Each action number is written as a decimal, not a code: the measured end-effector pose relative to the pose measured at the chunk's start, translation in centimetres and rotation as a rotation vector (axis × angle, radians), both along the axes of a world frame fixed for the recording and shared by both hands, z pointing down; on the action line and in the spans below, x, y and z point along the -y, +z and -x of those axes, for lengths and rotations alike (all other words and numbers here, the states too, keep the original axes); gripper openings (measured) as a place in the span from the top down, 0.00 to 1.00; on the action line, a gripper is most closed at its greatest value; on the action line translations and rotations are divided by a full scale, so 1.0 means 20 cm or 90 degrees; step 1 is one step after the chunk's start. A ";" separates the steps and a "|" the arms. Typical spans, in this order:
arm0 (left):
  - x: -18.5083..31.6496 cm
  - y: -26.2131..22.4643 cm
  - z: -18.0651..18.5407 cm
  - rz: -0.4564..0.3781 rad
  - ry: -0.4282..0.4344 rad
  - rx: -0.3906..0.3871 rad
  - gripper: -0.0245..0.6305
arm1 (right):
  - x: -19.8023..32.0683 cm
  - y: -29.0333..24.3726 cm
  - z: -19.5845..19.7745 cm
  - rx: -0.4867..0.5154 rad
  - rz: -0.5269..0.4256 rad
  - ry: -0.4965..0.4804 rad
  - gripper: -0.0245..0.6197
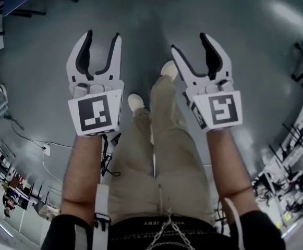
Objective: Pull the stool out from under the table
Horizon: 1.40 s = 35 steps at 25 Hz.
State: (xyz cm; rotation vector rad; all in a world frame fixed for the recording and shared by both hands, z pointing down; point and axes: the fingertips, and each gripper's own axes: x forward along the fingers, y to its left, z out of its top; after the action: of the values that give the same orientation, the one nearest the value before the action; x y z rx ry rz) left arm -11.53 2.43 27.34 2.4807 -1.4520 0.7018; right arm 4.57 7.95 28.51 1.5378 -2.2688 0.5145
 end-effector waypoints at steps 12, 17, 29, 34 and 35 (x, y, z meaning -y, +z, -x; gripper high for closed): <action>0.27 -0.05 -0.03 0.005 -0.029 0.008 0.63 | 0.28 -0.05 -0.05 0.022 0.006 -0.023 0.55; 0.36 -0.06 -0.03 0.000 -0.058 0.007 0.63 | 0.39 -0.02 -0.06 0.018 0.002 -0.062 0.55; 0.50 0.11 -0.06 0.037 -0.052 0.023 0.63 | 0.63 0.04 -0.15 0.017 0.018 -0.043 0.55; 0.70 0.09 -0.12 0.028 -0.024 0.031 0.63 | 0.75 0.03 -0.18 0.019 0.023 -0.021 0.55; 0.73 0.08 -0.13 0.027 -0.024 0.029 0.63 | 0.76 0.04 -0.19 0.017 0.025 -0.017 0.55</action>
State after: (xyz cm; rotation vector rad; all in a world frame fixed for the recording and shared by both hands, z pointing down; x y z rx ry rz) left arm -8.90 -12.15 28.95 2.4149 -1.4789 0.7783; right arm 8.39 -7.28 29.31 1.4881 -2.2826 0.5710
